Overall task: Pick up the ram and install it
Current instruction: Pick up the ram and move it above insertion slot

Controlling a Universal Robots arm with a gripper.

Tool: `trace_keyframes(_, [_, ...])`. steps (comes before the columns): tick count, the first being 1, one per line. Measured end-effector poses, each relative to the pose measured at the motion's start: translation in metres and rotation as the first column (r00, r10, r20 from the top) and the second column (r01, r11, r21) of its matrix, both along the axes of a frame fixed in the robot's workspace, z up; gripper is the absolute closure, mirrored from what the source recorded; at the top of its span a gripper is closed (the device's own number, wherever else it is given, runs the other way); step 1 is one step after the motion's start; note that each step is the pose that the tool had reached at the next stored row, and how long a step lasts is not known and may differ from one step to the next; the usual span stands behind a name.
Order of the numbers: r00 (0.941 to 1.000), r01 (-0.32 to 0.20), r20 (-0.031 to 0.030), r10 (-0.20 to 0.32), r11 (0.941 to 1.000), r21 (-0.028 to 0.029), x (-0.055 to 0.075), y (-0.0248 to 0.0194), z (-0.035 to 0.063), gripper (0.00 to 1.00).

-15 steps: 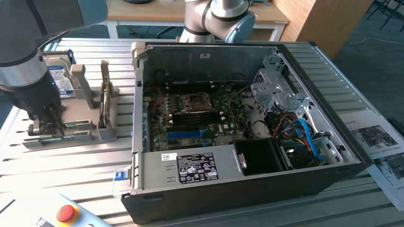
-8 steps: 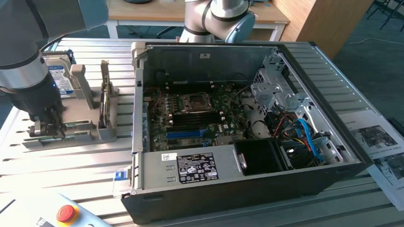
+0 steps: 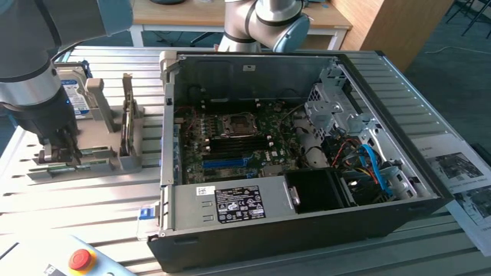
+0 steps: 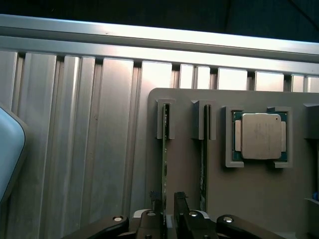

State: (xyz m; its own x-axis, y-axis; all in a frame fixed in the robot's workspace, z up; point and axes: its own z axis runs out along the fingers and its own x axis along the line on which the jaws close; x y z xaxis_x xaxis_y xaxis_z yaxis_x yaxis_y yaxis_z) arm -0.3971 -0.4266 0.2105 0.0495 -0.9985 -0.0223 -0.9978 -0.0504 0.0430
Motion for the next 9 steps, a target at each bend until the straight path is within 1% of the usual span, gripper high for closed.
trace_keyframes(9, [1.0, 0.0, 0.0001, 0.0, 1.0, 0.0, 0.0, 0.0, 0.0, 0.76])
